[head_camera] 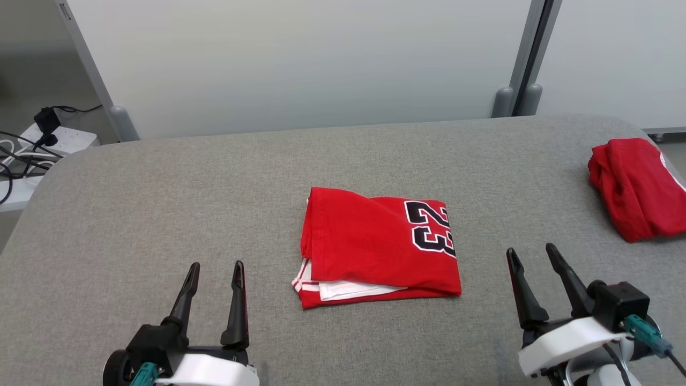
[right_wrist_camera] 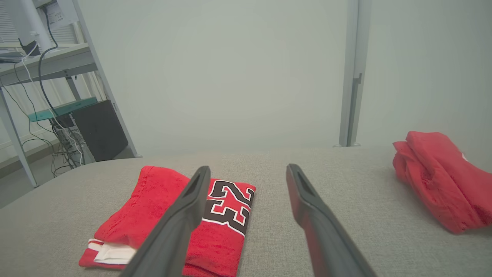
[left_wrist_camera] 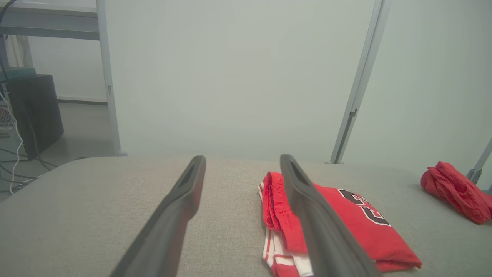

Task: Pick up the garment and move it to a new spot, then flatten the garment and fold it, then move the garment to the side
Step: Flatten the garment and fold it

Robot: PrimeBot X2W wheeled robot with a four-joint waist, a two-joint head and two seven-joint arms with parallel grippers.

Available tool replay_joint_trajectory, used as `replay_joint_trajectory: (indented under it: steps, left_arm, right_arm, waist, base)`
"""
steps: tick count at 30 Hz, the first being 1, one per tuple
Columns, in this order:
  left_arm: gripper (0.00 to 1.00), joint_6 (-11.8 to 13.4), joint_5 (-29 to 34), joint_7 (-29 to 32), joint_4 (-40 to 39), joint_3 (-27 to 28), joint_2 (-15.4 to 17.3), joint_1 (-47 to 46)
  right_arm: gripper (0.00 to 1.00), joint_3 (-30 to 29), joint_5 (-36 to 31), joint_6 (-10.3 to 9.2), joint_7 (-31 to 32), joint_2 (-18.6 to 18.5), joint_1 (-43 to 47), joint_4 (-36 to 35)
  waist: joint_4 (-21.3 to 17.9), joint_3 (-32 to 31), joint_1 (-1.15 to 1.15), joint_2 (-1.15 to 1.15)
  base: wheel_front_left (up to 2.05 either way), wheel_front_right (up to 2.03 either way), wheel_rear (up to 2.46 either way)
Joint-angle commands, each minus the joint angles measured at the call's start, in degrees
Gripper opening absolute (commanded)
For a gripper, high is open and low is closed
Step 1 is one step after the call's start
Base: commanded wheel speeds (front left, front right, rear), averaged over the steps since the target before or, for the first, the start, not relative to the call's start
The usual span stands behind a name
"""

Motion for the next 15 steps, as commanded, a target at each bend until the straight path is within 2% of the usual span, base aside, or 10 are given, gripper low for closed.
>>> replay_joint_trajectory:
  steps: [1, 15]
  left_arm:
    - [1.00, 0.57, 0.87, -0.59, -1.34, 2.13, 0.17, -0.91]
    - [1.00, -0.64, 2.15, -0.59, 0.27, 4.57, 0.17, 4.00]
  right_arm:
    - [1.00, 1.14, 0.29, 0.25, -0.76, -0.70, 0.21, -2.39]
    - [1.00, 1.38, 1.42, 0.25, -0.76, -1.57, 6.35, -5.64]
  waist:
    - [-0.24, -0.43, 0.00, 0.00]
    - [-0.19, -3.23, 0.00, 0.00]
  base:
    - [0.00, 0.00, 0.00]
    - [0.00, 0.00, 0.00]
